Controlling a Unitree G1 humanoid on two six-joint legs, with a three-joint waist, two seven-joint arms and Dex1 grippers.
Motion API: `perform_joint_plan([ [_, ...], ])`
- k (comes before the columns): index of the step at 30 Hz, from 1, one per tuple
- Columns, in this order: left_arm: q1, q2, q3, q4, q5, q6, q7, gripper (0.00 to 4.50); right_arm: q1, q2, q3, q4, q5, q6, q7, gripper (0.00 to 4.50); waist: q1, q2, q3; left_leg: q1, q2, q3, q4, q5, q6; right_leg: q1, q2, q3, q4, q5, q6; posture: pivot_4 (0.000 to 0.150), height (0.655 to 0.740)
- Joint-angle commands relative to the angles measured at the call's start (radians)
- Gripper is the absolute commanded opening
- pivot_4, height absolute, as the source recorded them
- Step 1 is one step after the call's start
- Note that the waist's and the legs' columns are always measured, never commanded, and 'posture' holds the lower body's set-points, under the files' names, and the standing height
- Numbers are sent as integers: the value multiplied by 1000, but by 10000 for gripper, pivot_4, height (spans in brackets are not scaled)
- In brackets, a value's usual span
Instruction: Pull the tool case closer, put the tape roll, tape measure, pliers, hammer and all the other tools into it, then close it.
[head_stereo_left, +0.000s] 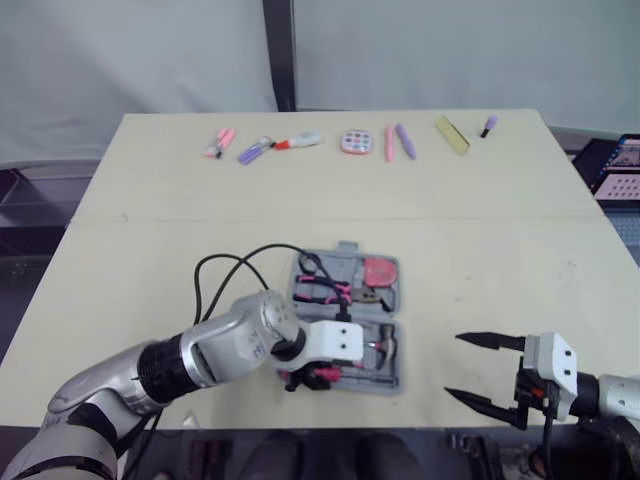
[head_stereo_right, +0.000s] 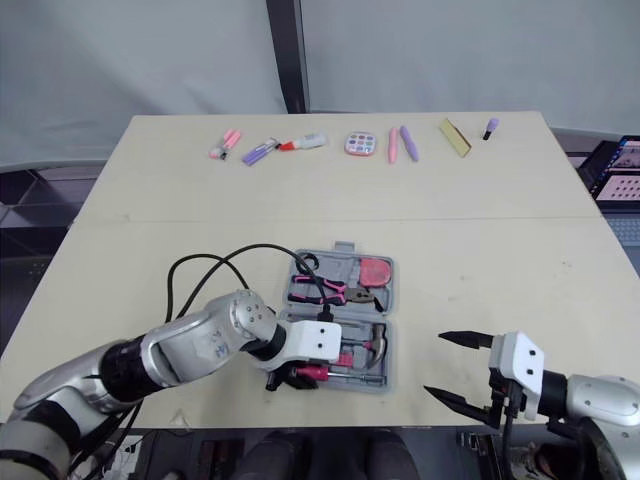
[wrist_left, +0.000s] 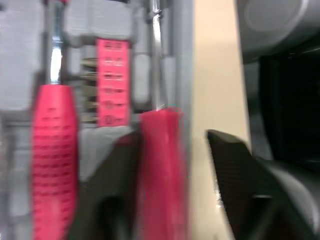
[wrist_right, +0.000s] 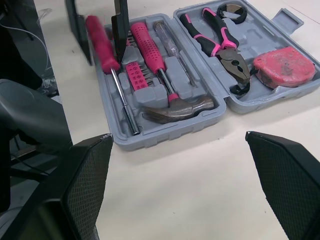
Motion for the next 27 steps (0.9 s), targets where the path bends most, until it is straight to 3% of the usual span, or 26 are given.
perform_joint_plan([
  [1, 3, -22, 117, -37, -74, 89, 0, 37792, -5, 10, -12, -17, 10, -11, -4, 45000, 0, 0, 0, 0, 0, 0, 0, 0, 0, 0, 0, 0, 0, 0, 0, 1500, 7400],
  [6, 22, -53, 251, -33, -167, 177, 17, 37792, -18, 15, -8, -8, 6, -17, -5, 45000, -2, 0, 0, 0, 0, 0, 0, 0, 0, 0, 0, 0, 0, 0, 0, 1500, 7400],
  [8, 31, -50, 287, -12, -175, 159, 30, 32808, -22, 17, -7, -3, 4, -19, -3, 45000, -3, 0, 0, 0, 0, 0, 0, 0, 0, 0, 0, 0, 0, 0, 0, 1500, 7400],
  [10, 86, -47, 360, 28, -188, 23, 15, 25387, -27, 17, -7, -2, 2, -19, -5, 45000, -3, 0, 0, 0, 0, 0, 0, 0, 0, 0, 0, 0, 0, 0, 0, 1500, 7400],
  [15, 239, -40, 469, 131, -187, -327, -39, 500, -23, 17, -16, -9, 2, -17, -7, 45000, -3, 1, -1, 1, 0, 0, 0, 0, 0, -1, 0, -1, 0, 0, 0, 1500, 7400],
  [27, 453, -29, 482, 257, -112, -801, -141, 500, -19, 16, -25, -10, 2, -17, -12, 45000, -3, 2, -1, 1, 0, 0, 0, 0, 0, 0, -1, 0, 0, 0, 0, 1500, 7400],
])
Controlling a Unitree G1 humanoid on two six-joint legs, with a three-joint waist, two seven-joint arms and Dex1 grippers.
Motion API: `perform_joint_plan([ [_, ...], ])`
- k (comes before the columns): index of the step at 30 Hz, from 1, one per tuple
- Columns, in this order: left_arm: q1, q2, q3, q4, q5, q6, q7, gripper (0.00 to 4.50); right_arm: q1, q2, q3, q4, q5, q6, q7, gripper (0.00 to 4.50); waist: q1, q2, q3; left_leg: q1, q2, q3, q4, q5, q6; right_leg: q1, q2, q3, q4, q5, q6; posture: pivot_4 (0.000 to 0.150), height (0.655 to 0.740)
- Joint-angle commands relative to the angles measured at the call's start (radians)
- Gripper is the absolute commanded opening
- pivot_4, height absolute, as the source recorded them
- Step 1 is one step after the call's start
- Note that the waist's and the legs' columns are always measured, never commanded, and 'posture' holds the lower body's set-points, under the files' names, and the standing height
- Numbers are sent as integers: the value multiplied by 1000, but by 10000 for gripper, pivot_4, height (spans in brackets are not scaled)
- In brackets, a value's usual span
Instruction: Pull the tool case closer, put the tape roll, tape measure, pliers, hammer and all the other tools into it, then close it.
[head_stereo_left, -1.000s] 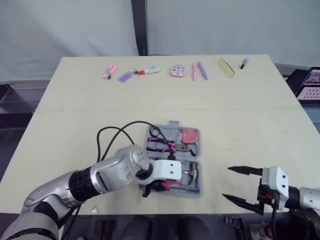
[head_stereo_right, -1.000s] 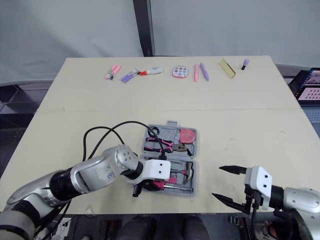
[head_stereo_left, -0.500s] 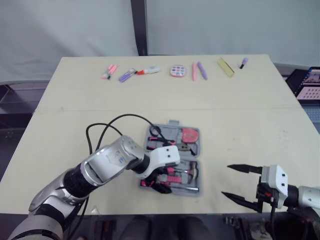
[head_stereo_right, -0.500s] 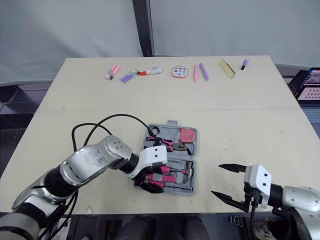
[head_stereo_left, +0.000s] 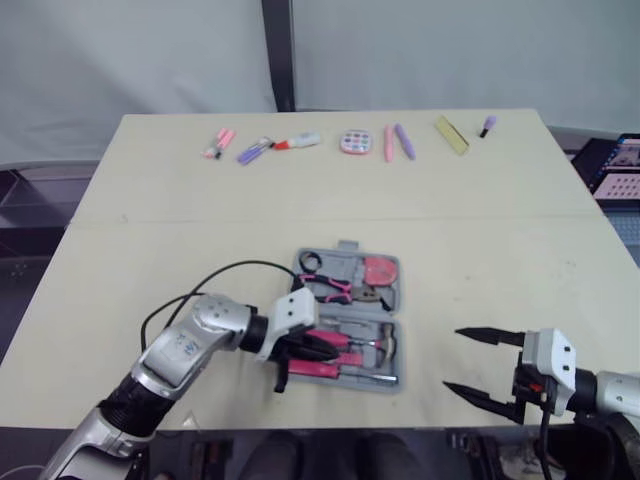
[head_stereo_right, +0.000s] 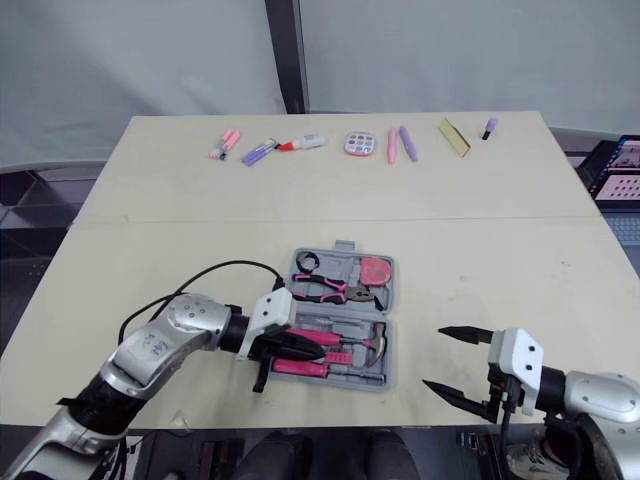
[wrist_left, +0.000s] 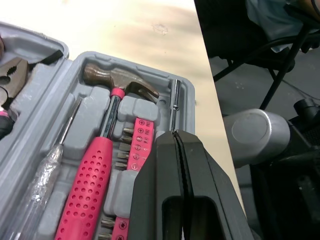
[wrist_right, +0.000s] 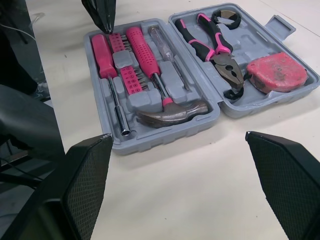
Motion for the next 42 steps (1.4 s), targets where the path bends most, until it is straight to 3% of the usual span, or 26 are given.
perform_joint_plan([
  [1, 24, -2, -8, 36, 45, -133, -32, 500, 5, 2, -29, -22, 8, -14, -7, 45000, 0, 0, 0, 0, 0, 0, 0, 0, 0, 0, 0, 0, 0, 0, 0, 1500, 7400],
  [8, 50, -11, -37, 123, 149, -275, -24, 500, 5, 4, -31, -28, 7, -14, -18, 45000, -1, 0, 0, 0, 0, 0, 0, 0, 0, 0, 0, 0, 0, 0, 0, 1500, 7400],
  [42, 131, -7, -102, 264, 323, -367, -24, 500, 18, -3, -41, -42, 10, -8, -28, 45000, -1, 6, -9, 2, 0, 0, -1, 0, 1, 2, 0, 0, 0, 0, 0, 1500, 7400],
])
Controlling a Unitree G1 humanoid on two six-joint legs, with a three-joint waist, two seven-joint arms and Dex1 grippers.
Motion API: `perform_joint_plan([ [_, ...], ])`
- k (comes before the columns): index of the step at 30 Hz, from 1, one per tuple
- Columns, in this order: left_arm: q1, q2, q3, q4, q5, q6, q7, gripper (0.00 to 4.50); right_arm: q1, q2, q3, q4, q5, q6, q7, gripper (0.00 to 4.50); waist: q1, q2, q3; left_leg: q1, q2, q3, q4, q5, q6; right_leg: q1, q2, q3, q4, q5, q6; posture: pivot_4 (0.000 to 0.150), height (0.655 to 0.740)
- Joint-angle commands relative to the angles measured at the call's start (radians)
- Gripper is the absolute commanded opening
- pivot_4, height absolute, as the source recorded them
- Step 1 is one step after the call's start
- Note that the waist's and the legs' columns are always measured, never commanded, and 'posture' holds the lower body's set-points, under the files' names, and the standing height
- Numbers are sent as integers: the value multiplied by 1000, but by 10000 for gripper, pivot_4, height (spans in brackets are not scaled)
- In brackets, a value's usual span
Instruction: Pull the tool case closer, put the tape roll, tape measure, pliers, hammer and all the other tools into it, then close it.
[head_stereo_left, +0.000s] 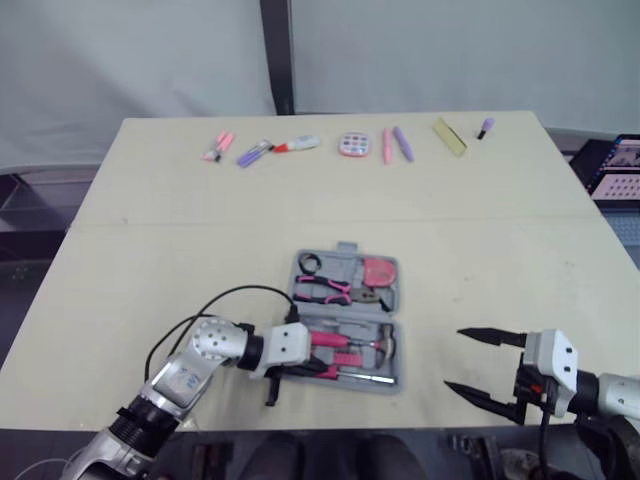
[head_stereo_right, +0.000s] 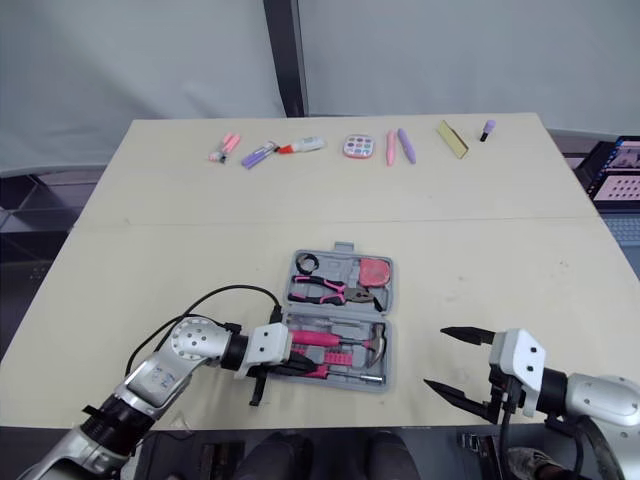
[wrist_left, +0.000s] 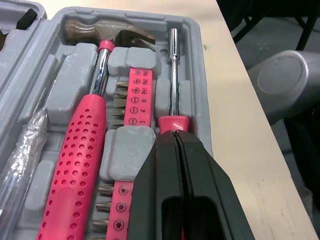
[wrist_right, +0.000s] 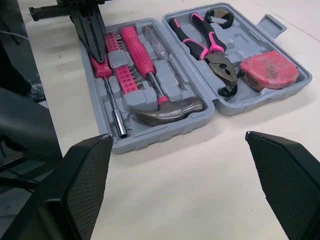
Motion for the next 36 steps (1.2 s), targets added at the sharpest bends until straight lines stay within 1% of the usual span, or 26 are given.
perform_joint_plan([
  [1, 45, 26, -59, 75, 79, 10, -6, 500, 0, -3, -34, -31, 10, -9, -6, 45000, 0, 1, -2, 0, 0, 0, 0, 0, 0, 0, 0, 0, 0, 0, 0, 1500, 7400],
  [5, 44, 13, -46, 68, 59, 28, -4, 500, -2, -2, -32, -31, 10, -9, -7, 45000, 0, 1, -4, 0, 0, 0, 0, 0, 0, 1, 0, 0, 0, 0, 0, 1500, 7400],
  [9, 45, -23, 39, 19, -49, 87, 9, 500, -11, 1, -28, -30, 9, -9, -13, 45000, 0, 1, -5, 0, 0, 0, 0, 0, 0, 1, 0, 0, -1, 0, 0, 1500, 7400],
  [12, 29, -47, 151, -46, -156, 190, 43, 500, -34, 9, -19, -29, 12, -2, -27, 45000, -1, 0, -4, 0, 0, 0, 0, 0, 0, 0, 0, 0, 0, 0, 0, 1500, 7400],
  [14, 22, -48, 228, -90, -200, 237, 81, 500, -50, 14, -10, -27, 12, 4, -37, 45000, -1, -1, -3, -1, 0, 0, 0, 0, 0, -1, 0, 0, 0, 0, 0, 1500, 7400],
  [17, 66, -28, 362, -136, -288, 272, 101, 500, -70, 35, 14, -24, 2, 4, -57, 45000, -1, -1, -3, -1, 0, 0, 0, 0, 0, -1, 0, 0, 0, 0, 0, 1500, 7400],
  [19, 100, -16, 415, -162, -309, 302, 125, 5861, -76, 51, 26, -25, -3, 5, -71, 45000, -2, -1, -3, -1, 0, 0, 0, 0, 0, -1, 0, 0, 0, 0, 0, 1500, 7400],
  [20, 109, -14, 425, -170, -314, 312, 133, 9484, -78, 56, 28, -25, -5, 5, -74, 45000, -2, -1, -3, -1, 0, -1, -1, 0, 0, -1, 0, 0, 0, 0, 0, 1500, 7400],
  [21, 159, -3, 485, -184, -337, 303, 137, 13285, -80, 70, 38, -26, -10, 6, -89, 45000, -3, -1, -3, -1, 0, -1, -1, 0, 0, -1, 0, 0, 0, 0, 0, 1500, 7400],
  [22, 212, 6, 545, -190, -332, 279, 160, 19245, -82, 86, 46, -26, -16, 5, -105, 45000, -4, -1, -3, -1, 0, -1, -1, 0, 0, -1, 0, 0, -1, 0, 0, 1500, 7400],
  [24, 311, 7, 648, -186, -325, 231, 204, 29435, -79, 118, 55, -25, -28, 7, -144, 45000, -10, -2, -3, -1, 1, -1, -1, 0, 0, -2, 0, 0, -1, 0, 0, 1500, 7400],
  [26, 384, -4, 704, -180, -316, 189, 232, 39865, -67, 140, 58, -23, -44, 2, -167, 45000, -10, -1, -3, -1, 1, -1, -2, 0, 0, -2, 0, 0, -1, 0, 0, 1500, 7400],
  [27, 417, -12, 726, -181, -320, 175, 241, 44366, -60, 148, 60, -25, -52, -1, -176, 45000, -9, -2, -3, -1, 1, -1, -2, 0, -1, -2, 0, 0, -2, 0, 0, 1500, 7400],
  [31, 539, -42, 786, -190, -323, 129, 273, 44366, -21, 181, 66, -58, -59, 6, -214, 45000, 4, -2, -3, -1, -1, -2, 0, -1, -1, -1, -2, 1, -6, 0, 0, 1500, 7400],
  [36, 586, -71, 799, -218, -339, 128, 307, 44366, -23, 194, 83, -51, -65, 15, -235, 45000, 0, -3, -2, -1, -1, -2, -1, -1, -1, 0, -2, 1, -7, 0, 0, 1500, 7400],
])
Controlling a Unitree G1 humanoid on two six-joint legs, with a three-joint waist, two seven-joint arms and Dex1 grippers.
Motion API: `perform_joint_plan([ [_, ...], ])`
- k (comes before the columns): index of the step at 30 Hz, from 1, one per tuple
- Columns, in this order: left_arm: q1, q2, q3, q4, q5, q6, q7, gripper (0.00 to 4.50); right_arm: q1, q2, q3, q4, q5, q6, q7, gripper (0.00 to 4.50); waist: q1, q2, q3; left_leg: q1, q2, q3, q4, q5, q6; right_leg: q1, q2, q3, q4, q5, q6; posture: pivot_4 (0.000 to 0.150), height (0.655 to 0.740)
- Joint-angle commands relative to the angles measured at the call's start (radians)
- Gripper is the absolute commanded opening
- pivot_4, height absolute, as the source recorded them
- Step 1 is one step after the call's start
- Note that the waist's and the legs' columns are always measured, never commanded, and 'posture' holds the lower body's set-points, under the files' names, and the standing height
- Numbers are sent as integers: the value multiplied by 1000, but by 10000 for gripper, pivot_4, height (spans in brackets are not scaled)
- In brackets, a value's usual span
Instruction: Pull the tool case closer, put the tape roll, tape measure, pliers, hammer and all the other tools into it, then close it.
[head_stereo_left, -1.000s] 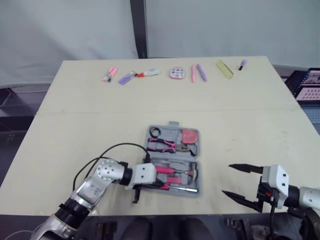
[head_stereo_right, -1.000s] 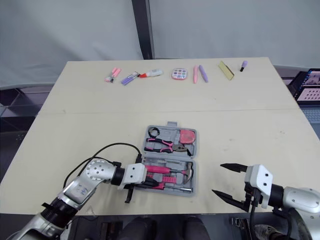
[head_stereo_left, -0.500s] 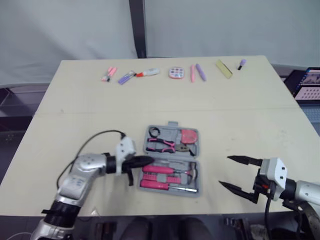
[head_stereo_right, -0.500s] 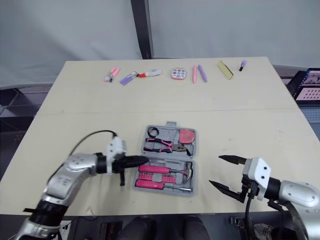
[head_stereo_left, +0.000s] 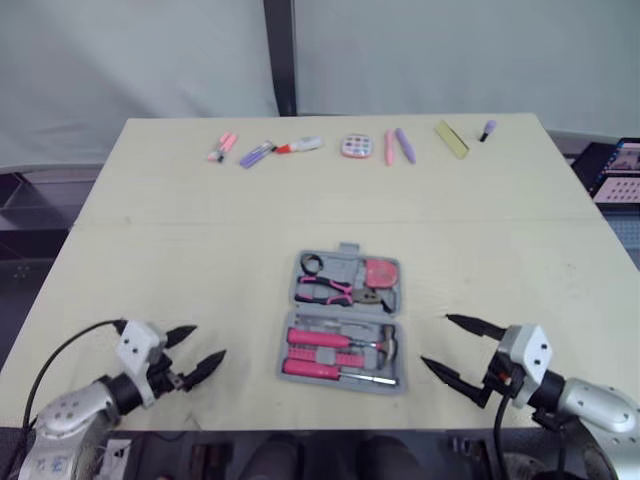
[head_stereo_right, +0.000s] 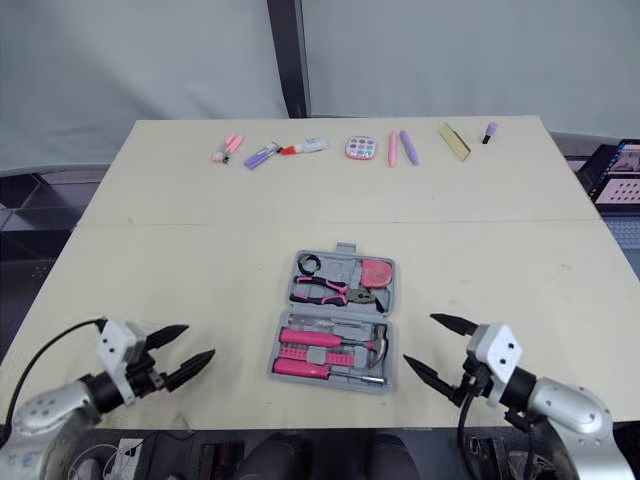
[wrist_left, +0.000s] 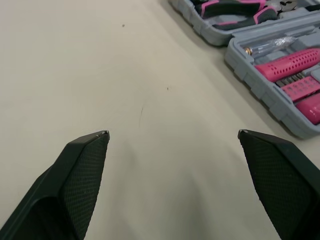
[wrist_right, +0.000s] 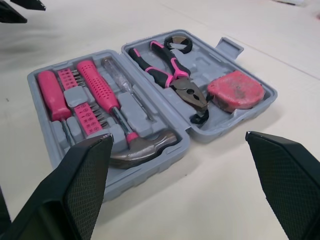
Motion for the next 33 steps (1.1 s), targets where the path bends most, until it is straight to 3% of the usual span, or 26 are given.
perform_joint_plan([
  [1, 13, -16, 21, -63, -30, -15, 25, 44366, -21, 12, 11, -13, 1, 7, -23, 45000, -3, 0, 0, 0, 0, 0, 0, 0, 0, 0, 0, 0, 0, 0, 0, 1500, 7400],
  [12, 57, -46, -10, -126, -20, -11, 77, 44366, -82, -83, 62, -26, -29, 199, -38, 45000, -4, 0, 0, 0, 1, 1, -1, 0, 0, 0, 1, 0, -1, 0, 0, 1500, 7400],
  [14, 46, -51, -14, -120, -32, -1, 84, 36705, -100, -110, 65, -29, -36, 279, -62, 39681, -2, 0, 0, 0, 1, 1, -1, 0, 0, 0, 1, 0, -2, 0, 0, 1500, 7400],
  [15, 38, -51, -18, -115, -35, 1, 84, 30354, -106, -120, 68, -31, -45, 305, -75, 34388, -1, 0, 0, 0, 1, 1, -1, 0, 0, 0, 1, 0, -2, 0, 0, 1500, 7400],
  [17, -2, -46, -37, -86, -22, 2, 88, 23573, -124, -117, 72, -36, -53, 341, -106, 27584, 0, -1, 0, 0, 1, 0, -1, 0, 0, 0, 1, 0, -2, 0, 0, 1500, 7400],
  [22, -119, -32, -79, 17, 2, -1, 85, 0, -195, -75, 94, -20, -70, 384, -175, 2127, -4, -1, 0, 0, 1, 1, -1, 0, -1, 0, 1, 0, -2, 0, 0, 1500, 7400],
  [29, -361, 22, -215, 188, 21, 72, -13, 0, -356, 17, 152, 40, -133, 517, -323, 949, -8, 0, 0, 0, 0, 1, -1, 0, -1, -4, 1, 0, 7, 0, 0, 1500, 7400],
  [33, -522, 28, -330, 356, 122, -3, -68, 0, -433, 57, 172, 73, -150, 607, -386, 949, -9, -1, 0, -2, -1, 2, -1, 0, -1, -10, 0, -1, 11, 0, 0, 1500, 7400],
])
